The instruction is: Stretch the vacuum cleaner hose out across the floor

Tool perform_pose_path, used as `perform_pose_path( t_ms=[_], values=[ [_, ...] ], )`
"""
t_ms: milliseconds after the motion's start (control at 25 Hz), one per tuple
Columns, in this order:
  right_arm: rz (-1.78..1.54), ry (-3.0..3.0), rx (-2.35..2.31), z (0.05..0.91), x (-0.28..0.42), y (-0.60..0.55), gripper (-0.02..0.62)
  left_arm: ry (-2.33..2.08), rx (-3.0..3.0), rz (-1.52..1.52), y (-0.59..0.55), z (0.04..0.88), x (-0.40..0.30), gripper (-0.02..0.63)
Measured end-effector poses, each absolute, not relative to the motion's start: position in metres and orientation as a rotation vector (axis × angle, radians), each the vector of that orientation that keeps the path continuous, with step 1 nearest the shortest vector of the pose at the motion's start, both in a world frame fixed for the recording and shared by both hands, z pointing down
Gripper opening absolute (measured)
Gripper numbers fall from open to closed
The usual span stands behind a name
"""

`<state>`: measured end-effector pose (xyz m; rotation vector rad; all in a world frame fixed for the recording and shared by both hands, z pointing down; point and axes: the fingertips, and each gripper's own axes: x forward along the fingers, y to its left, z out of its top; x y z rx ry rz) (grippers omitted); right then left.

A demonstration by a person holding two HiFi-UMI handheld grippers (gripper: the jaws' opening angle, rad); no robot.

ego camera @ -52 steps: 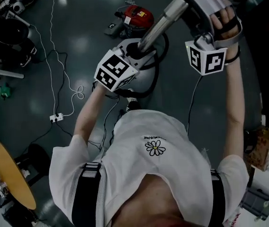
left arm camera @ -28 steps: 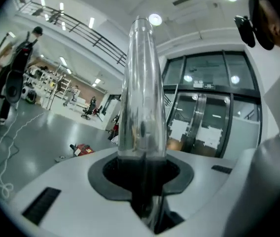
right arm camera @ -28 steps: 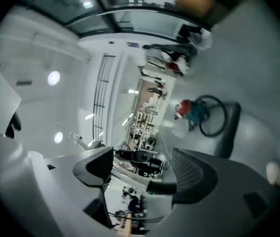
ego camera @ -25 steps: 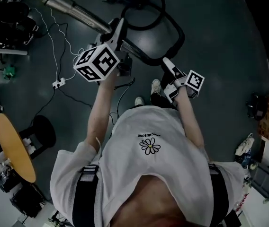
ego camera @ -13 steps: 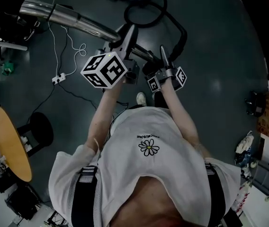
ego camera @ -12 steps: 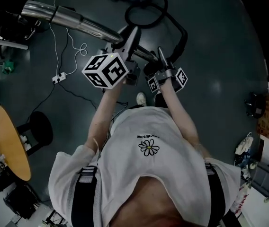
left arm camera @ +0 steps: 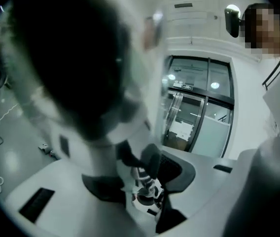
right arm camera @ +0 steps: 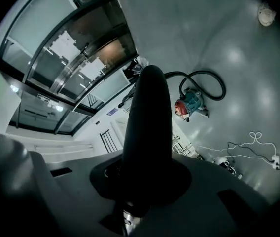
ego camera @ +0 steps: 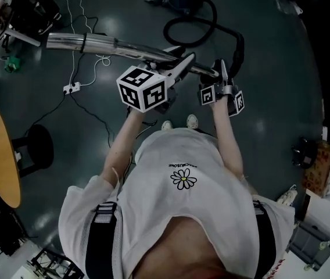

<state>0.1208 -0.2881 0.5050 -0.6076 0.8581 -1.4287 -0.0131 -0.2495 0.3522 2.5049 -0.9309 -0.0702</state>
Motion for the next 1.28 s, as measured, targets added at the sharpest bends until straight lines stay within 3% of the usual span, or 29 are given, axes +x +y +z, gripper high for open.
perform_pose_path(
  t_ms=[320, 480, 640, 800, 920, 1000, 1120, 1200, 1280],
  values=[
    [-1.372, 0.972, -0.67, 0.465, 0.155, -0.324, 0.081, -1.012, 2.485, -0.019, -0.259, 0.356, -0.003, 0.198],
    [-1.307, 1.126, -0.729, 0.431, 0.176, -0.351, 0.066, -0.884, 2.498, 0.234, -0.233, 0.388, 0.001, 0.212],
    [-1.14, 1.618, -0.948, 0.361, 0.204, -0.384, 0.054, -0.897, 2.499, 0.284, -0.203, 0.414, -0.04, 0.209],
    [-0.733, 2.489, -1.091, 0.284, 0.135, -0.381, 0.054, -1.314, 2.611, 0.031, -0.229, 0.358, -0.09, 0.209],
    [0.053, 3.398, -1.116, 0.308, 0.06, -0.341, 0.055, -1.675, 2.85, 0.13, -0.256, 0.308, -0.1, 0.209],
    [1.047, 3.769, -1.027, 0.346, 0.051, -0.317, 0.054, -1.855, 2.997, 0.314, -0.266, 0.292, -0.095, 0.21],
    [2.509, 3.511, -0.716, 0.357, 0.074, -0.308, 0.051, -1.817, 3.14, 0.561, -0.263, 0.299, -0.072, 0.21],
    [3.001, 3.242, -0.465, 0.349, 0.073, -0.307, 0.051, -1.663, 3.216, 0.777, -0.256, 0.318, -0.053, 0.21],
    [3.177, 3.12, -0.227, 0.351, 0.065, -0.302, 0.051, -1.497, 3.242, 0.848, -0.244, 0.333, -0.04, 0.21]
  ],
)
